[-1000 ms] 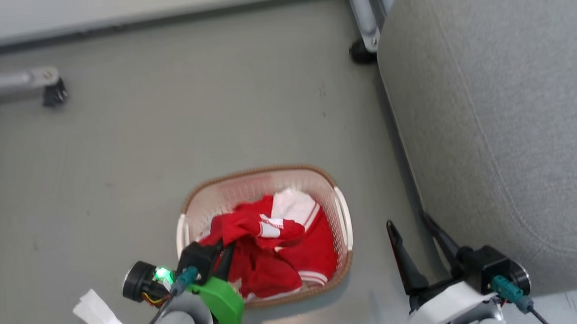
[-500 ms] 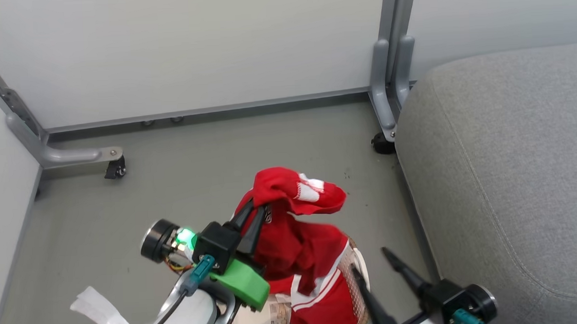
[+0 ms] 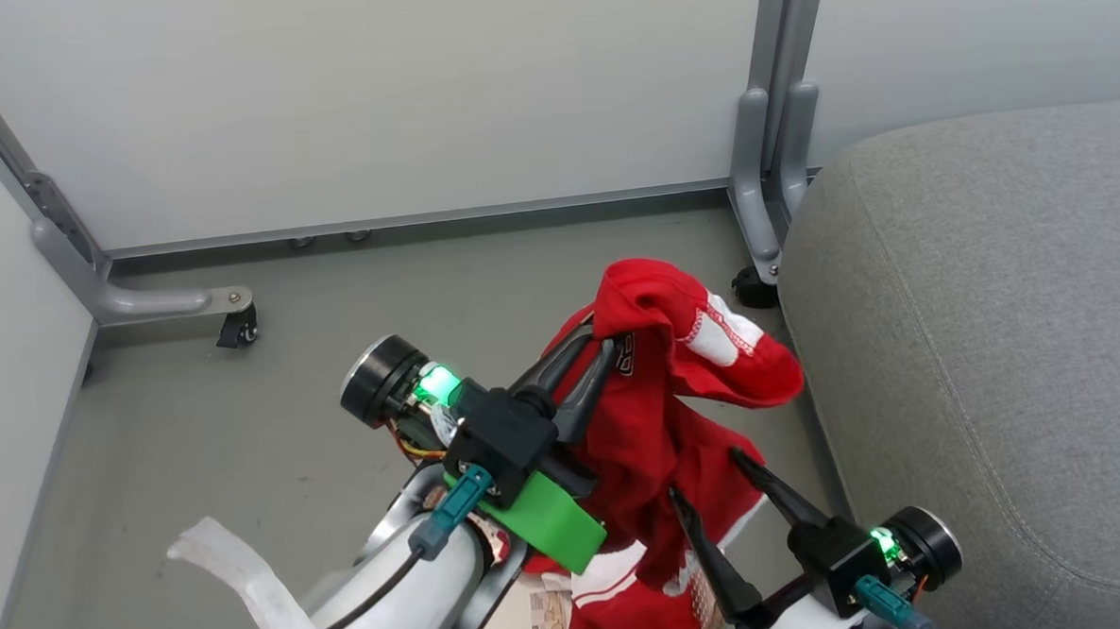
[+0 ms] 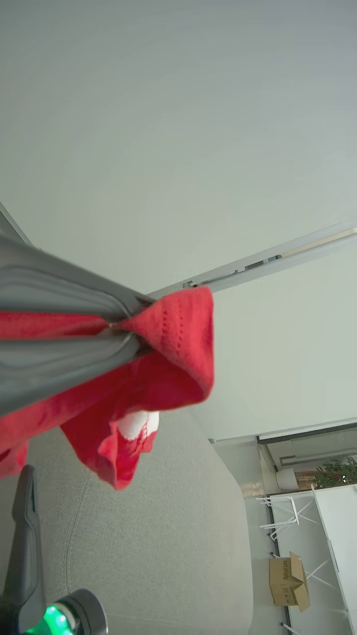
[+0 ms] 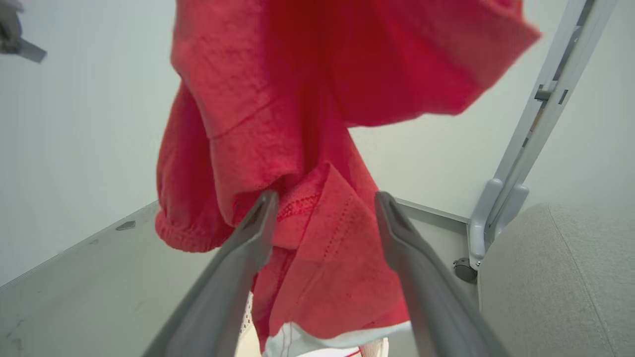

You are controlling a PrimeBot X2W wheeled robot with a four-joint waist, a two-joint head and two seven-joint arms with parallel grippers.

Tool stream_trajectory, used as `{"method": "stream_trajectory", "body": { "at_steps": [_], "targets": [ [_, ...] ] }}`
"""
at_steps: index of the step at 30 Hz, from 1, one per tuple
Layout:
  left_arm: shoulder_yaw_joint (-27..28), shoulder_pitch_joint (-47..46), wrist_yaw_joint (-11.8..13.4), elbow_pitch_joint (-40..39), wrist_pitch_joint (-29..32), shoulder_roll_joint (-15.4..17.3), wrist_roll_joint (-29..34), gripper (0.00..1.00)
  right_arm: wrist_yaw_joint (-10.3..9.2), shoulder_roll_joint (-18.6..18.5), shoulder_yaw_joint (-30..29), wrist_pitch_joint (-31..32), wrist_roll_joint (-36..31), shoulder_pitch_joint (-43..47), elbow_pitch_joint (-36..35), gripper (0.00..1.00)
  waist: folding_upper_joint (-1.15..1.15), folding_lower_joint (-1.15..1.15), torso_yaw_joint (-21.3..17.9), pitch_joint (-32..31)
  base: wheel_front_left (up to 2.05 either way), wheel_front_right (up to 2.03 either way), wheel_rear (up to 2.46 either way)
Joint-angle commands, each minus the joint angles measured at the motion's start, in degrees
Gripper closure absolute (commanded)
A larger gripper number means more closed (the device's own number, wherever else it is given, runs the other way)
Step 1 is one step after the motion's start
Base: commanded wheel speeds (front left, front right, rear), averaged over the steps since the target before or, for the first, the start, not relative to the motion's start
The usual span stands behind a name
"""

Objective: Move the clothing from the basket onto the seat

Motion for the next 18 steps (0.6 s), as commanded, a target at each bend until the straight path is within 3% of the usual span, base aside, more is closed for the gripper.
{"method": "stream_trajectory", "body": {
  "at_steps": [1,10,11,12,14,18],
  "targets": [
    [-0.1,-0.9,-0.1,-0.9,0.4,-0.1,0.3,1.00,-0.06,-0.2,-0.3,-0.2,-0.1,-0.6,0.7,0.00,0.00,0.01,0.1,0.0,0.00,0.00,0.00],
    [-1.1,-2.1,0.0,-6.5,2.8,0.4,0.6,1.00,-0.06,-0.2,-0.5,-0.2,2.4,-1.6,5.4,0.00,0.00,0.01,0.6,0.0,0.00,0.00,0.00],
    [-1.2,-2.0,0.0,-6.6,3.0,0.5,0.6,1.00,-0.06,-0.2,-0.5,-0.2,2.6,-1.6,5.5,0.04,0.00,0.01,0.6,0.0,0.00,0.00,0.00],
    [-1.3,-1.8,0.0,-6.7,3.2,0.6,0.5,1.00,-0.06,-0.2,-0.5,-0.2,2.7,-1.7,5.6,0.51,0.00,0.01,0.6,0.0,0.00,0.00,0.00],
    [-1.4,-1.5,0.1,-6.8,3.2,0.8,0.3,1.00,-0.06,-0.2,-0.3,-0.2,2.6,-1.8,5.8,1.00,0.00,0.01,0.5,-0.1,0.00,0.00,0.00],
    [-1.5,-1.1,0.3,-6.5,3.3,1.1,0.0,1.00,-0.06,-0.2,0.2,-0.2,2.5,-1.4,5.8,1.00,0.00,0.01,0.3,-0.1,0.00,0.00,0.00]
  ]
}}
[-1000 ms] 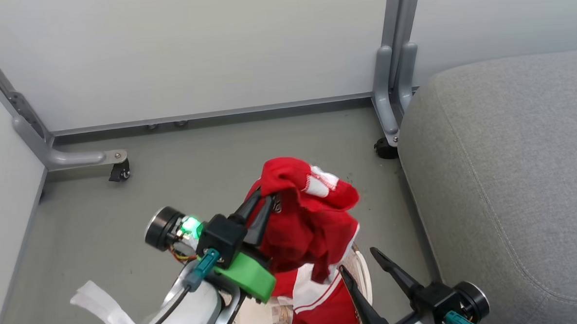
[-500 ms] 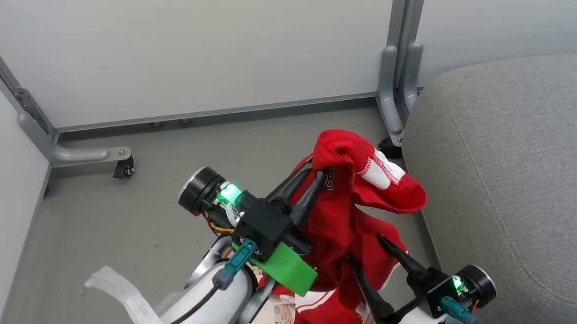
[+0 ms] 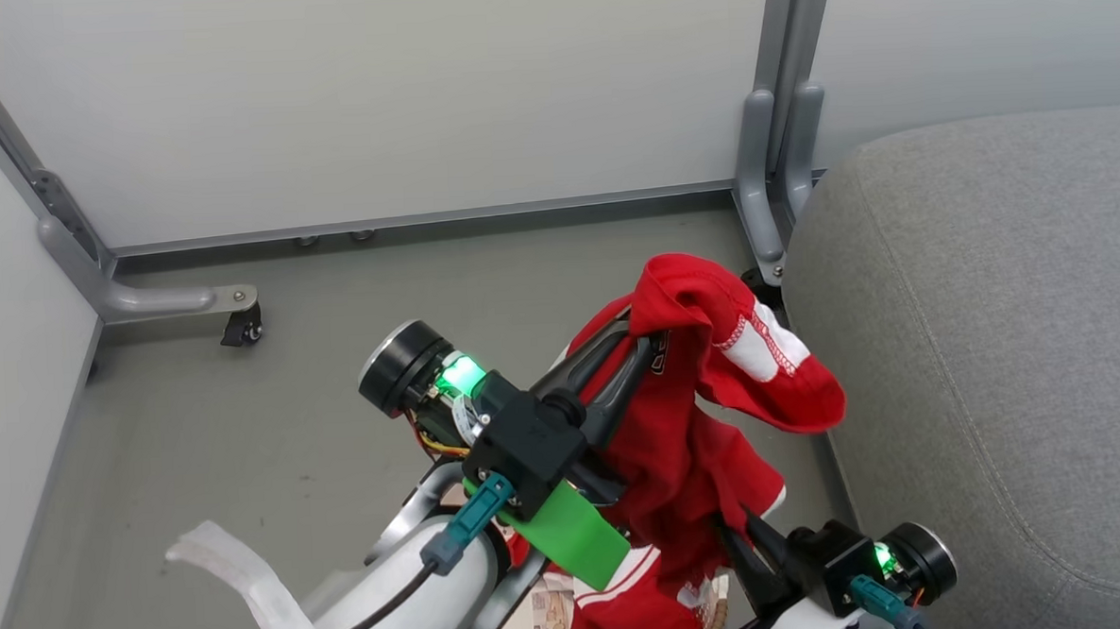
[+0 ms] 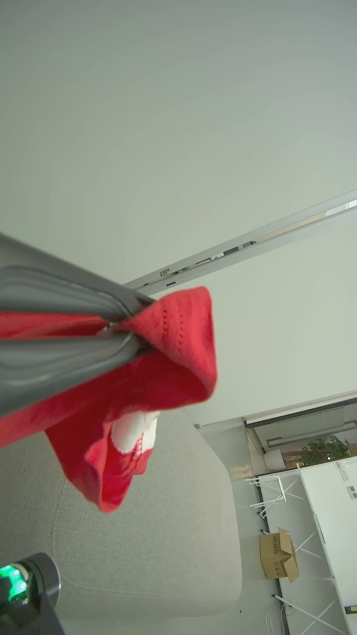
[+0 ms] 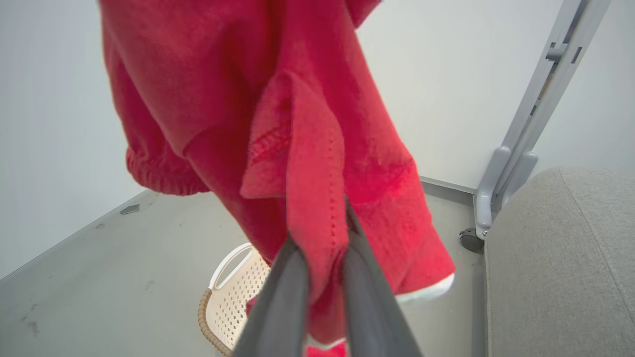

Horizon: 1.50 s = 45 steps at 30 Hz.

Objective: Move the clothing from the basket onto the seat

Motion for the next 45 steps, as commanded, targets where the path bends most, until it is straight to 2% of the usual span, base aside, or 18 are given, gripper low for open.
{"method": "stream_trajectory", "body": {
  "at_steps": [1,7,8,10,11,12,32,36,45],
  "targets": [
    [0.1,0.1,0.3,0.2,-0.1,0.5,-0.4,1.00,-0.06,-0.2,0.3,-0.2,0.2,-0.4,0.3,1.00,0.00,0.00,-0.1,0.1,0.00,0.00,0.00],
    [-0.1,0.4,0.4,0.5,0.1,0.6,-0.9,1.00,-0.06,-0.2,1.8,-0.2,1.8,-0.6,1.1,1.00,0.00,0.00,-0.3,0.4,0.00,0.00,0.00],
    [-0.1,0.5,0.3,0.6,0.3,0.6,-1.2,0.87,-0.06,-0.2,1.9,-0.2,2.0,-0.6,1.2,1.00,0.00,0.00,-0.4,0.4,0.00,0.00,0.00],
    [0.1,0.5,0.5,0.7,0.4,0.7,-1.3,0.48,-0.06,-0.2,2.2,-0.2,2.6,-0.8,1.3,1.00,0.00,0.00,-0.4,0.5,0.00,0.00,0.00],
    [0.2,0.6,0.6,0.8,0.5,0.7,-1.6,0.13,-0.06,-0.2,2.3,-0.2,2.7,-0.9,1.3,1.00,0.00,0.00,-0.5,0.5,0.00,0.00,0.00],
    [0.3,0.7,0.7,0.9,0.7,0.7,-1.7,0.00,-0.06,-0.2,2.4,-0.2,2.9,-0.9,1.2,1.00,0.00,0.00,-0.5,0.6,0.00,0.00,0.00],
    [0.8,1.8,2.2,2.5,1.5,2.0,-3.1,0.00,-0.06,-0.2,0.8,-0.2,4.3,-0.1,-1.6,1.00,0.00,0.00,-2.6,0.6,0.00,0.00,0.00],
    [1.0,2.7,2.5,2.6,1.7,2.7,-4.0,0.00,-0.06,-0.2,-0.4,-0.2,3.9,-0.2,-2.7,1.00,0.00,0.00,-4.8,1.4,0.00,0.00,0.00],
    [0.5,3.8,2.0,1.5,1.8,5.2,-3.9,0.00,-0.06,-0.2,-3.3,-0.2,5.3,-0.2,-9.3,1.00,0.00,0.00,-13.4,6.2,0.00,0.00,0.00]
  ]
}}
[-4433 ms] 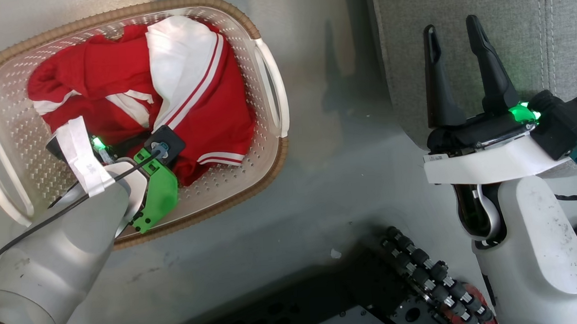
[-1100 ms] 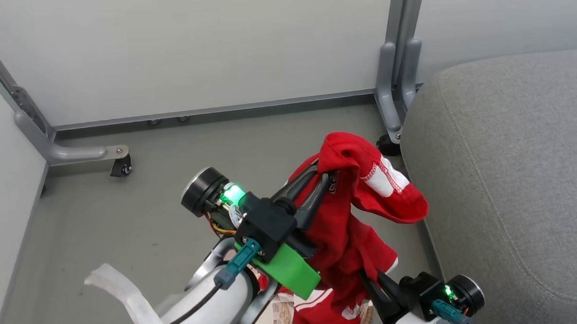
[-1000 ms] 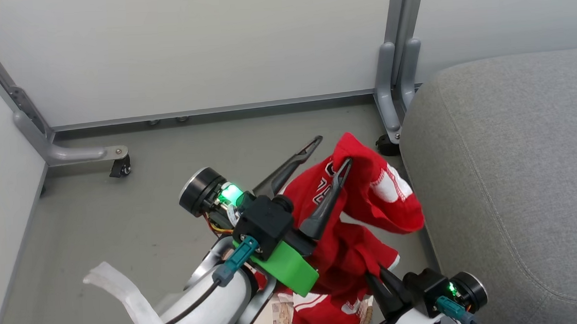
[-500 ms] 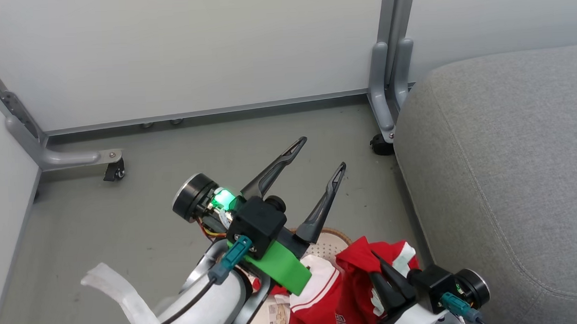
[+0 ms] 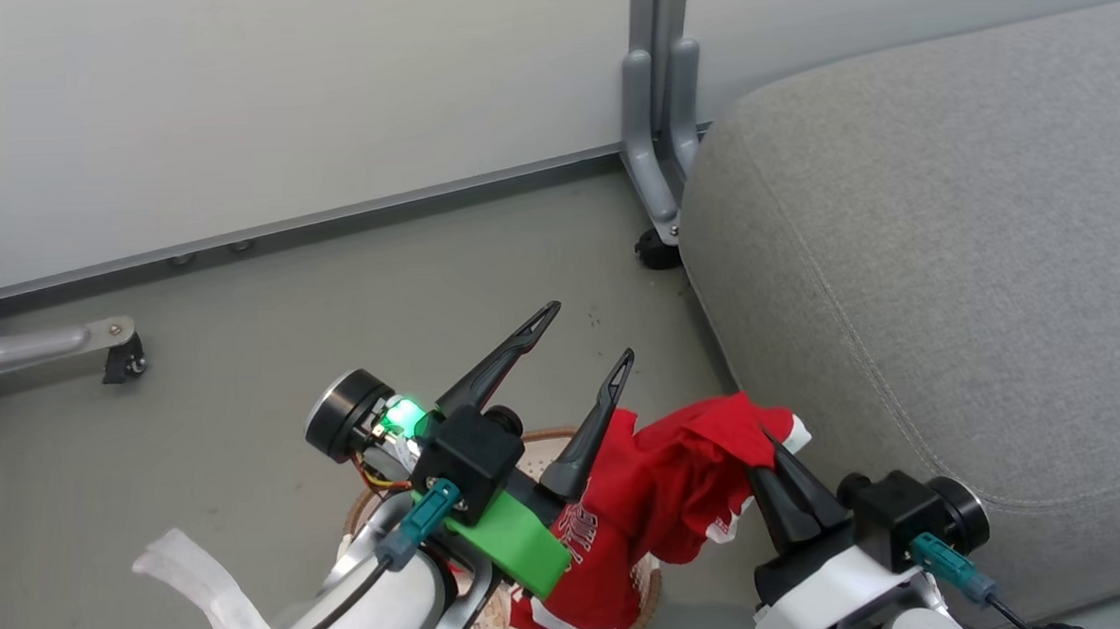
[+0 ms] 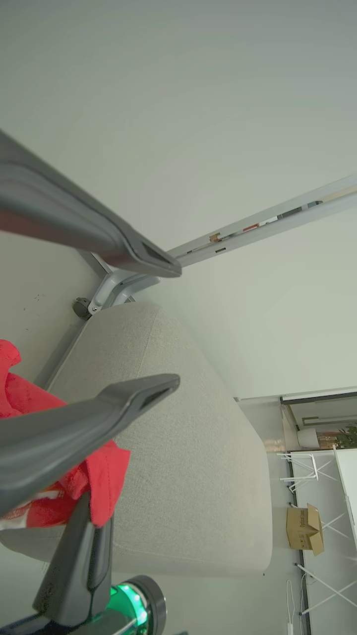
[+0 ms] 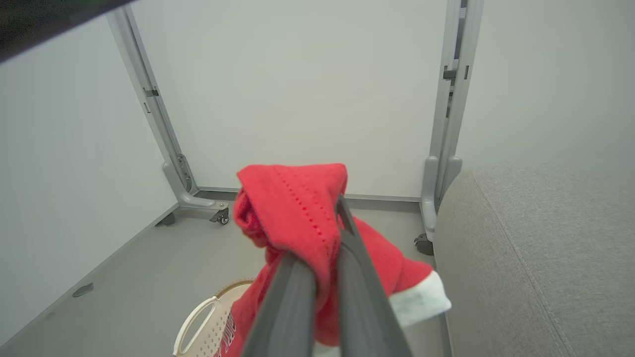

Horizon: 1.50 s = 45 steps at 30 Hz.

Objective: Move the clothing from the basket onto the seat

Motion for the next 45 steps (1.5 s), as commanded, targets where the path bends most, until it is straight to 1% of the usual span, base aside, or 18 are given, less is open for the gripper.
{"method": "stream_trajectory", "body": {
  "at_steps": [1,4,9,12,13,18,22,25,27,30,35,38,40,42,45],
  "targets": [
    [0.1,0.2,-0.2,-0.2,0.0,0.6,0.0,0.00,-0.06,-0.2,-0.3,-0.2,0.2,-0.3,-1.2,1.00,0.00,0.00,-4.9,4.2,0.00,0.00,0.00],
    [-0.3,-0.2,-0.9,-0.6,0.1,1.9,0.6,0.00,-0.06,-0.2,-0.9,-0.2,0.5,-0.5,-4.3,1.00,0.00,0.00,-8.1,7.4,0.00,0.00,0.00],
    [-1.6,-1.3,-3.3,-1.1,-1.1,3.7,1.3,0.00,-0.06,-0.1,-2.0,-0.2,0.9,0.6,-9.5,1.00,0.00,0.00,-12.3,11.7,0.00,0.00,0.00],
    [-2.0,-1.1,-4.3,-1.1,-0.7,5.3,1.5,0.00,-0.06,-0.1,-2.7,-0.2,1.3,1.7,-12.4,1.00,0.00,0.00,-14.8,14.1,0.00,0.00,0.00],
    [-2.4,-0.8,-4.7,-1.3,-0.1,6.1,1.5,0.00,-0.05,-0.1,-3.1,-0.2,1.9,2.5,-14.2,1.00,0.00,0.00,-16.4,15.6,0.00,0.00,0.00],
    [-2.5,0.1,-4.3,-2.9,1.2,8.2,1.6,0.00,-0.03,-0.1,-5.3,-0.2,6.6,4.3,-17.8,1.00,0.00,0.00,-19.6,19.6,0.00,0.00,0.00],
    [-2.4,0.6,-4.0,-4.2,2.5,9.5,1.3,0.00,-0.04,-0.1,-8.6,-0.2,8.3,3.4,-19.3,1.00,0.00,0.00,-20.7,22.9,0.00,0.00,0.00],
    [-2.2,-0.1,-3.9,-5.3,3.5,10.5,1.4,0.00,-0.03,-0.1,-11.7,-0.2,10.5,-0.5,-20.9,1.00,0.00,0.00,-20.5,25.5,0.00,0.00,0.00],
    [-2.3,-1.2,-4.3,-6.1,4.3,10.9,1.9,0.00,-0.03,-0.1,-14.7,-0.2,11.4,-4.6,-21.7,1.00,0.00,0.00,-19.9,27.5,0.00,0.00,0.00],
    [-3.0,-2.8,-5.3,-7.2,5.7,11.1,2.6,0.00,-0.04,-0.1,-20.1,-0.2,10.9,-13.8,-21.8,1.00,0.00,0.00,-18.2,30.6,0.00,0.00,0.00],
    [-3.8,-4.4,-6.1,-7.9,7.5,11.0,3.2,0.00,-0.06,-0.6,-27.8,-0.2,2.2,-29.4,-18.7,1.00,0.00,0.00,-15.3,34.0,0.00,0.00,0.00],
    [-4.3,-5.8,-6.8,-8.9,8.8,11.3,3.5,0.00,-0.06,-3.1,-32.8,-0.2,-0.4,-38.5,-15.1,1.00,0.00,0.00,-13.1,36.5,0.00,0.00,0.00],
    [-3.9,-6.3,-6.6,-9.3,9.2,11.4,3.4,0.00,-0.05,-5.8,-35.4,-0.2,-2.9,-42.6,-11.8,1.00,0.00,0.00,-11.8,37.7,0.00,0.00,0.00],
    [-3.5,-6.9,-6.2,-9.9,9.4,11.7,3.5,0.00,-0.06,-7.7,-37.4,-0.2,-5.0,-45.6,-8.1,1.00,0.00,0.00,-10.6,38.8,0.00,0.00,0.00],
    [-3.3,-7.7,-6.0,-10.5,9.8,12.3,4.2,0.00,-0.06,-9.5,-40.3,-0.2,-8.3,-47.4,-3.0,1.00,0.00,0.00,-9.0,40.5,0.00,0.00,0.00]
  ]
}}
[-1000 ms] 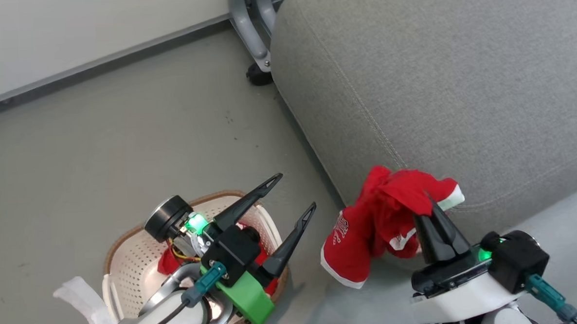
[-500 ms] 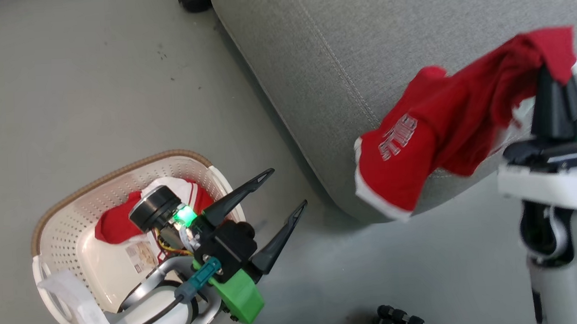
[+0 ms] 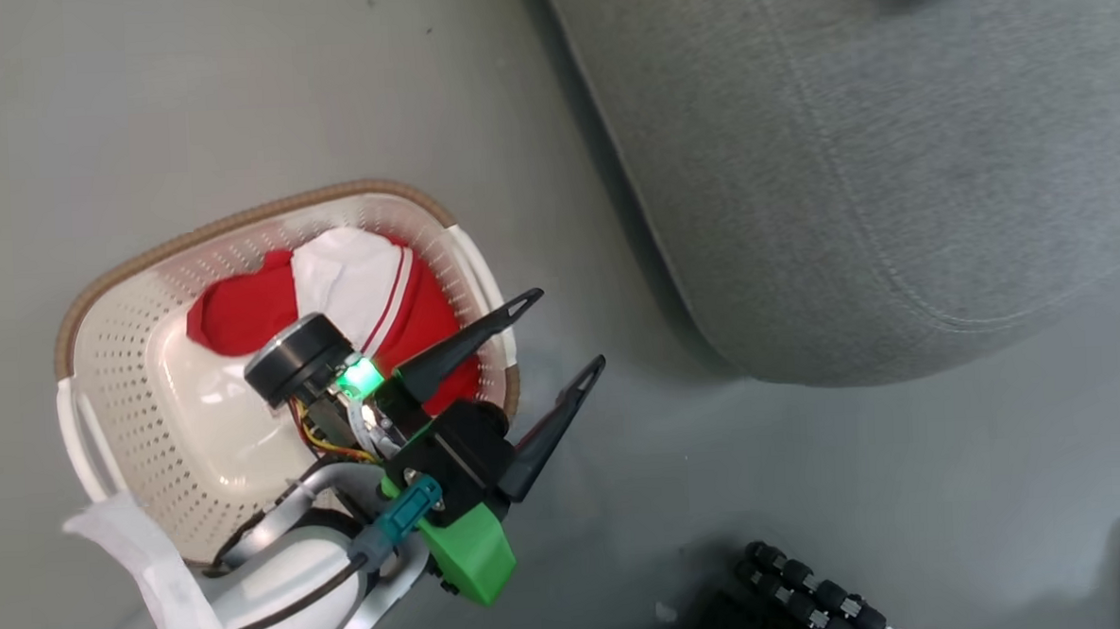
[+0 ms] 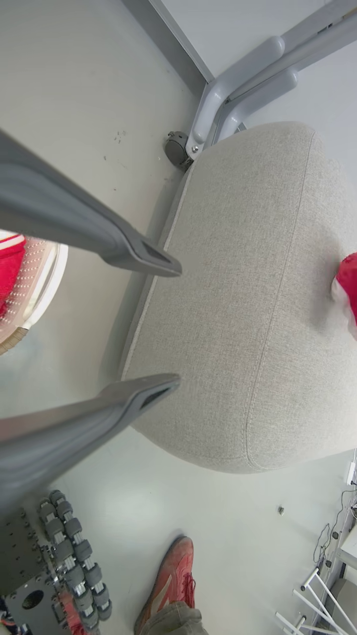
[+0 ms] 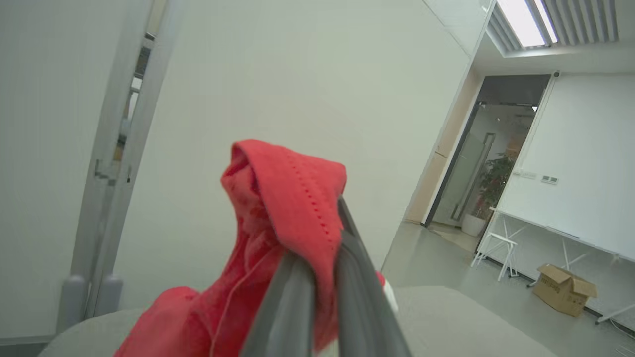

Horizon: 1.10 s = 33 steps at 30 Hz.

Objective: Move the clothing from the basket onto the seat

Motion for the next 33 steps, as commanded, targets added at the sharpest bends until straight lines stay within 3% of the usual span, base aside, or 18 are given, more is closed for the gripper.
{"method": "stream_trajectory", "body": {
  "at_steps": [1,6,7,10,19,26,33],
  "targets": [
    [0.4,-1.3,0.2,-0.4,0.1,0.4,0.3,0.00,-0.06,-0.5,-1.3,-0.2,-1.3,-0.7,2.3,1.00,0.00,-0.01,4.4,4.5,0.00,0.00,0.00],
    [0.3,-1.9,0.5,-0.1,-0.5,0.3,0.8,0.00,-0.06,1.0,-6.7,-0.2,-3.0,1.1,10.7,1.00,0.00,-0.01,6.4,6.6,0.00,0.00,0.00],
    [0.3,-1.9,0.6,0.0,-0.7,0.1,0.8,0.00,-0.06,1.6,-7.2,-0.2,-3.5,2.0,12.2,0.89,0.00,-0.01,6.7,6.7,0.00,0.00,0.00],
    [0.5,-1.6,1.0,0.7,-2.0,-1.0,-0.2,0.00,-0.06,3.6,-9.5,-0.2,-4.2,4.3,15.7,0.00,0.00,-0.01,7.5,6.5,0.00,0.00,0.00],
    [0.7,-1.7,1.4,5.9,-7.6,-4.6,-1.2,0.00,-0.07,8.7,-10.8,-0.2,-5.7,14.8,15.7,0.00,0.00,-0.01,10.2,2.2,0.00,0.00,0.00],
    [2.9,2.0,4.4,13.9,-16.3,-9.7,-3.8,0.00,-0.07,9.2,-0.2,-0.2,-0.3,23.5,15.0,0.00,0.00,-0.01,14.3,-6.5,0.00,0.00,0.00],
    [10.0,9.2,6.8,18.2,-18.7,-15.3,-6.7,0.00,-0.07,9.1,15.1,-0.2,3.7,32.1,12.1,0.00,0.00,-0.01,19.3,-17.1,0.00,0.00,0.00]
  ]
}}
